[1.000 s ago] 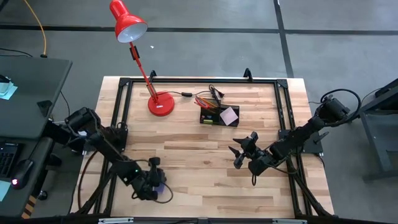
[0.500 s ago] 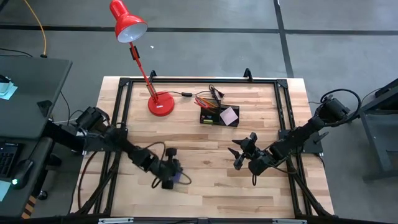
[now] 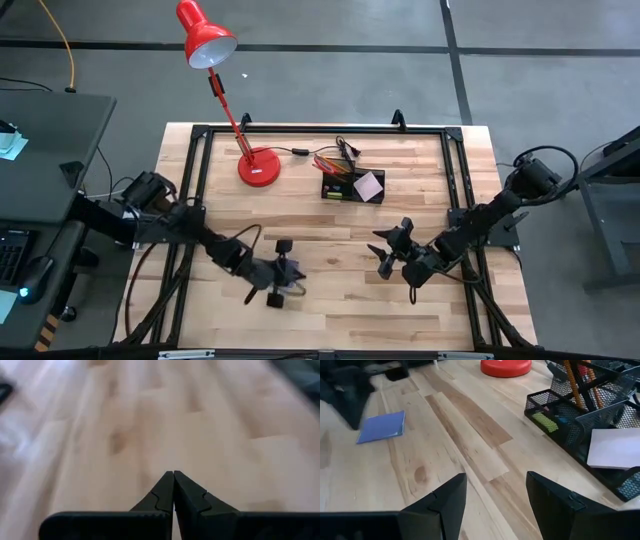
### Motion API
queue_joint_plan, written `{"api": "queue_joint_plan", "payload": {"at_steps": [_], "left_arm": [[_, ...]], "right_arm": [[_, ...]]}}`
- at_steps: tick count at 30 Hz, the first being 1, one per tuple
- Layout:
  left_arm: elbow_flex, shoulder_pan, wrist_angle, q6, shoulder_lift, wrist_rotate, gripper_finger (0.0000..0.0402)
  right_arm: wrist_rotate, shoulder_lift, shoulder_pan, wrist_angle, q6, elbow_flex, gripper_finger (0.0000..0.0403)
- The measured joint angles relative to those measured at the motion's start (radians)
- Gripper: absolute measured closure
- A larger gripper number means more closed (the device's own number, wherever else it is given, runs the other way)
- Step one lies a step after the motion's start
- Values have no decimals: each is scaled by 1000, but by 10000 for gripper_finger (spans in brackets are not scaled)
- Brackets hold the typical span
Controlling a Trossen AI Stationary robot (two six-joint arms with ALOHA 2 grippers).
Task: Pick and place office supplies into organizer
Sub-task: Put the blue sticky notes into the desk organizer
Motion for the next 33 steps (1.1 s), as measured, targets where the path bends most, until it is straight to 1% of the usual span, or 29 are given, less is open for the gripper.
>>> {"api": "queue_joint_plan", "payload": {"at_steps": [3, 6, 9, 12, 15, 16, 17, 20, 23, 25, 28, 31, 33], "left_arm": [[1, -43, -5, 18, -1, 1, 401], [1, -74, -121, -27, -20, 19, 401], [0, -99, -217, -100, -19, 26, 401], [3, -118, -249, -132, -21, 23, 401], [2, -136, -351, -186, -31, 1, 401], [2, -143, -379, -196, -39, -22, 401], [2, -152, -410, -213, -52, -46, 401], [2, -173, -500, -248, -100, -96, 401], [2, -192, -557, -260, -152, -131, 401], [3, -196, -585, -272, -177, -151, 401], [3, -193, -650, -317, -182, -178, 401], [2, -180, -698, -367, -163, -170, 401], [1, -180, -716, -373, -157, -165, 401]], "right_arm": [[-6, 3, 5, 2, 6, 0, 206], [-37, 3, 8, 23, 21, 0, 206], [-108, 5, 4, 114, -3, 0, 206], [-254, 22, -32, 280, -58, 0, 206], [-465, 62, -91, 419, -26, 2, 205], [-531, 79, -110, 449, -9, 2, 205], [-574, 97, -128, 470, 16, 2, 206], [-655, 160, -175, 473, 101, 11, 205], [-696, 223, -214, 473, 129, 42, 201], [-706, 265, -234, 473, 126, 73, 200], [-741, 319, -257, 473, 88, 134, 202], [-816, 354, -277, 463, 53, 198, 202], [-865, 360, -290, 422, 31, 239, 197]]}}
